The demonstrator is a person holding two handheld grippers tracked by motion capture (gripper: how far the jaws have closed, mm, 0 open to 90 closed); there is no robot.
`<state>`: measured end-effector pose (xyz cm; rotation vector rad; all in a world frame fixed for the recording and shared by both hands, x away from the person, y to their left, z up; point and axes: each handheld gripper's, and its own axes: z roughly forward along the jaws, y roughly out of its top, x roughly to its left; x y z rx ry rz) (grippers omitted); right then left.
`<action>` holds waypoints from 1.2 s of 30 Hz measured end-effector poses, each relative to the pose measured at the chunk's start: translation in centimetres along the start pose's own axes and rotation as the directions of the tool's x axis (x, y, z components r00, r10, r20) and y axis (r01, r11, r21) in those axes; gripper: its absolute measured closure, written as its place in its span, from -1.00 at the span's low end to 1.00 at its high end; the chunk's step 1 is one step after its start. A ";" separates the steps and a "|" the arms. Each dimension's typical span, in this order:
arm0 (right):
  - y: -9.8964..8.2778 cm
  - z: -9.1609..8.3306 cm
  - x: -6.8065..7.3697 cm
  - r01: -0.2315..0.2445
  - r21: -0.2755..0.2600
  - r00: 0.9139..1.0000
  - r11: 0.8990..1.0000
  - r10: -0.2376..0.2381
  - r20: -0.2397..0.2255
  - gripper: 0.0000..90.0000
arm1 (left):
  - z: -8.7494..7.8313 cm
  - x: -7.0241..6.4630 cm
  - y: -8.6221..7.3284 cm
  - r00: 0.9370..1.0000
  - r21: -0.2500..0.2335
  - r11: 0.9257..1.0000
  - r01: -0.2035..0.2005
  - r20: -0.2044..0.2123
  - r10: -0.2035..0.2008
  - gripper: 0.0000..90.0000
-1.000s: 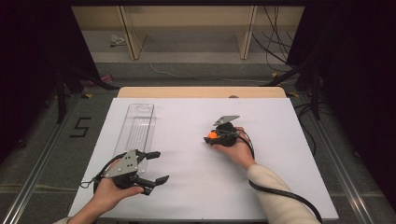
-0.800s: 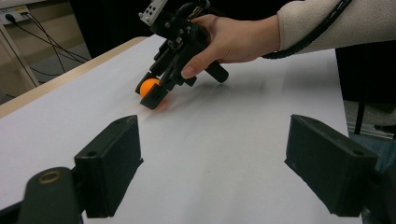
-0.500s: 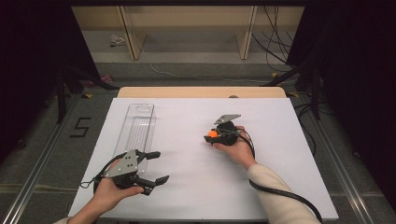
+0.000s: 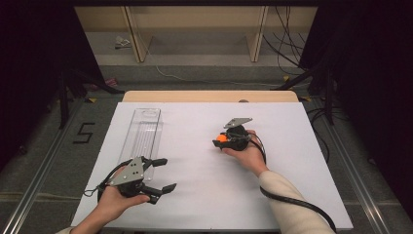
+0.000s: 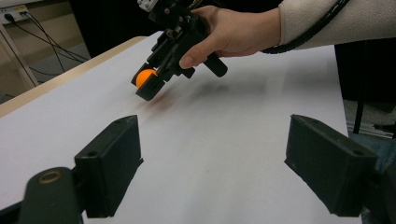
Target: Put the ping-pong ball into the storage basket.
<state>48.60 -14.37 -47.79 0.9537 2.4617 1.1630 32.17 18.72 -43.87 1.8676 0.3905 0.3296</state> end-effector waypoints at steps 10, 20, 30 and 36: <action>0.4 -0.3 0.3 0.006 -0.016 1.000 1.000 -0.006 -0.006 0.14 | 0.0 0.0 0.0 1.000 0.001 1.000 0.001 0.002 -0.001 -0.61; 0.9 -0.5 0.7 0.017 -0.028 1.000 0.999 -0.017 -0.014 0.14 | 0.0 0.0 0.0 1.000 0.002 1.000 0.001 0.002 -0.001 -0.61; 1.2 -0.6 1.1 0.026 -0.039 0.999 0.999 -0.027 -0.022 0.14 | 0.0 0.0 0.0 1.000 0.002 1.000 0.001 0.003 -0.001 -0.61; 1.4 -0.7 1.3 0.028 -0.042 0.999 0.999 -0.029 -0.026 0.14 | 0.0 0.0 0.0 1.000 0.002 1.000 0.001 0.004 -0.001 -0.61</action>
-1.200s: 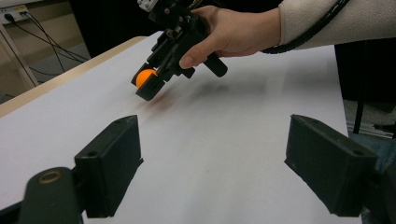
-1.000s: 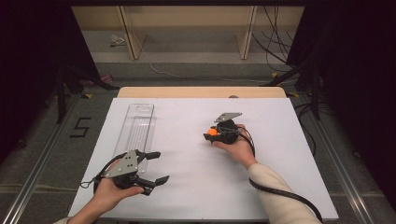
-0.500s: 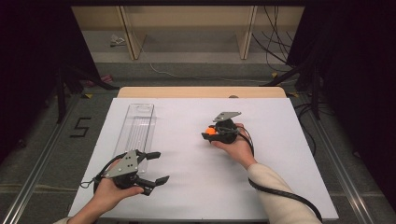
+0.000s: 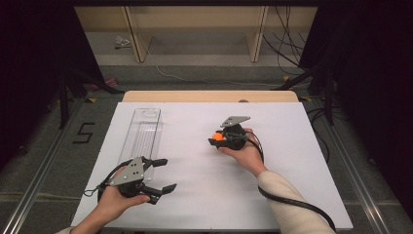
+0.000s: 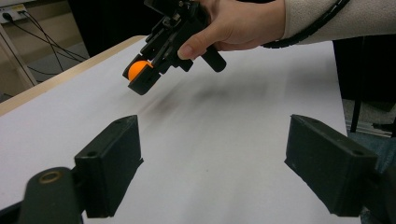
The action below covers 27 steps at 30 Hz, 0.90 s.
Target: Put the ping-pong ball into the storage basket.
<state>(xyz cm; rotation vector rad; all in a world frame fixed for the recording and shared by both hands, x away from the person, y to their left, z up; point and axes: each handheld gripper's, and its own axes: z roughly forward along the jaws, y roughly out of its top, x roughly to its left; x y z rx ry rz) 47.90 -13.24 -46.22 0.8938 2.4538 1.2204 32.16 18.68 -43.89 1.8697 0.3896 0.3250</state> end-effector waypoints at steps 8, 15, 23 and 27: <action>0.3 -0.1 0.3 0.007 -0.010 1.000 1.000 -0.007 -0.004 0.14 | 0.0 0.0 0.0 1.000 0.001 1.000 -0.001 0.000 0.001 -0.61; 0.5 -0.1 0.5 0.011 -0.013 1.000 1.000 -0.011 -0.009 0.14 | 0.0 0.0 0.0 1.000 0.001 1.000 0.000 0.000 0.000 -0.61; 0.6 -0.1 0.7 0.017 -0.017 1.000 1.000 -0.017 -0.014 0.14 | 0.0 0.0 0.0 1.000 0.001 1.000 -0.001 0.001 0.001 -0.61; 0.7 -0.1 0.9 0.020 -0.019 1.000 1.000 -0.020 -0.015 0.14 | 0.0 0.0 0.0 1.000 0.001 1.000 -0.001 0.000 0.001 -0.61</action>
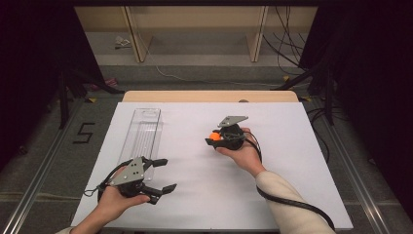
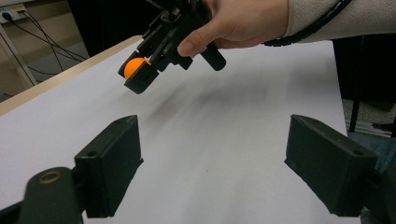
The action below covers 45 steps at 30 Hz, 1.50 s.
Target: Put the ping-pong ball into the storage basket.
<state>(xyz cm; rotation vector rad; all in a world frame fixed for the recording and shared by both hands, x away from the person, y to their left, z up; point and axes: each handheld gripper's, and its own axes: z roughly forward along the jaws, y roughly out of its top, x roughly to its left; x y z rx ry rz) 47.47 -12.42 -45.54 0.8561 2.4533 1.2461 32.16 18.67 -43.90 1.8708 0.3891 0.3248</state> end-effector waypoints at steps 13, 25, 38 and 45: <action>0.4 0.0 0.5 0.009 -0.009 1.000 1.000 -0.009 -0.013 0.14 | 0.0 0.0 0.0 1.000 0.001 1.000 0.001 0.000 -0.001 -0.61; 0.9 0.0 1.1 0.021 -0.019 0.999 1.000 -0.022 -0.028 0.14 | 0.0 0.0 0.0 1.000 0.002 1.000 0.001 0.001 -0.001 -0.61; 1.2 0.2 1.8 0.030 -0.023 0.999 0.999 -0.030 -0.042 0.14 | 0.0 0.0 0.0 1.000 0.003 1.000 0.000 0.001 0.000 -0.60; 1.3 0.2 2.0 0.033 -0.027 0.998 0.999 -0.034 -0.047 0.14 | 0.0 0.0 0.0 1.000 0.004 1.000 0.000 0.001 0.000 -0.60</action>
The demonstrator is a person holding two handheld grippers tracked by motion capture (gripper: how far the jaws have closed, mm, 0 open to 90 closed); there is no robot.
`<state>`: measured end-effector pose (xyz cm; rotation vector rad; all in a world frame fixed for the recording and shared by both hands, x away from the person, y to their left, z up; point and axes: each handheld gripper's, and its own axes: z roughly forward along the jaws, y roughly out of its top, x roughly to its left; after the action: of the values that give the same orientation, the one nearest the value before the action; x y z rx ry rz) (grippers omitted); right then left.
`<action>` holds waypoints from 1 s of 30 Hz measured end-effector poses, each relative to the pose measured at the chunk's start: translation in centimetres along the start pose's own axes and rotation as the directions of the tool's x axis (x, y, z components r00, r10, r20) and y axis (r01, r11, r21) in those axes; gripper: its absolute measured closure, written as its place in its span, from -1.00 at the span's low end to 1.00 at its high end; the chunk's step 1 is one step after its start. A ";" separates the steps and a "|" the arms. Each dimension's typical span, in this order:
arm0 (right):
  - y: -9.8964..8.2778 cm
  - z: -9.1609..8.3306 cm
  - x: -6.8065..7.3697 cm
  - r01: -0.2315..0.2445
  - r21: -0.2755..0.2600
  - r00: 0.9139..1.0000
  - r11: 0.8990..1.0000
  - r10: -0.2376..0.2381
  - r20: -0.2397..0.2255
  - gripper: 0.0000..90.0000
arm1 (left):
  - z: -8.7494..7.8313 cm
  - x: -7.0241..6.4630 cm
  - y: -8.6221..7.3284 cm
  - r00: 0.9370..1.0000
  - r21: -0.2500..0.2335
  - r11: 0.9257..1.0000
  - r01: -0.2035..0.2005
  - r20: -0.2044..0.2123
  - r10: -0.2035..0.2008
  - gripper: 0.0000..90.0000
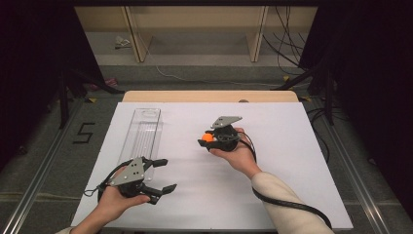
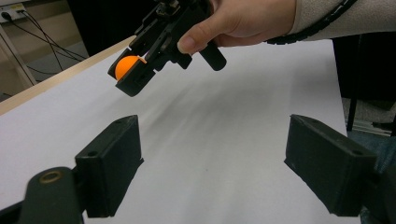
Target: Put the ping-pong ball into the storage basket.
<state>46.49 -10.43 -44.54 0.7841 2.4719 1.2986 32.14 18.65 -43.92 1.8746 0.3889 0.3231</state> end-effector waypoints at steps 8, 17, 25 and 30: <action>0.2 0.1 0.3 0.002 -0.001 1.000 1.000 -0.002 -0.006 0.14 | 0.0 0.0 0.0 1.000 0.001 1.000 -0.003 0.001 0.003 -0.60; 0.6 0.3 0.5 0.006 -0.008 1.000 1.000 -0.006 -0.012 0.14 | 0.0 0.0 0.0 1.000 0.004 1.000 -0.005 0.003 0.005 -0.60; 0.8 0.4 0.7 0.004 -0.011 1.000 1.000 -0.004 -0.015 0.14 | 0.0 -0.1 0.0 1.000 0.003 1.000 -0.006 0.004 0.006 -0.60; 1.0 0.5 0.9 0.007 -0.015 1.000 1.000 -0.007 -0.019 0.14 | 0.0 -0.1 0.0 1.000 0.003 1.000 -0.006 0.004 0.006 -0.60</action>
<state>46.35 -9.12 -43.97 0.7623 2.4746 1.3261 32.08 18.60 -43.89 1.8797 0.3817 0.3224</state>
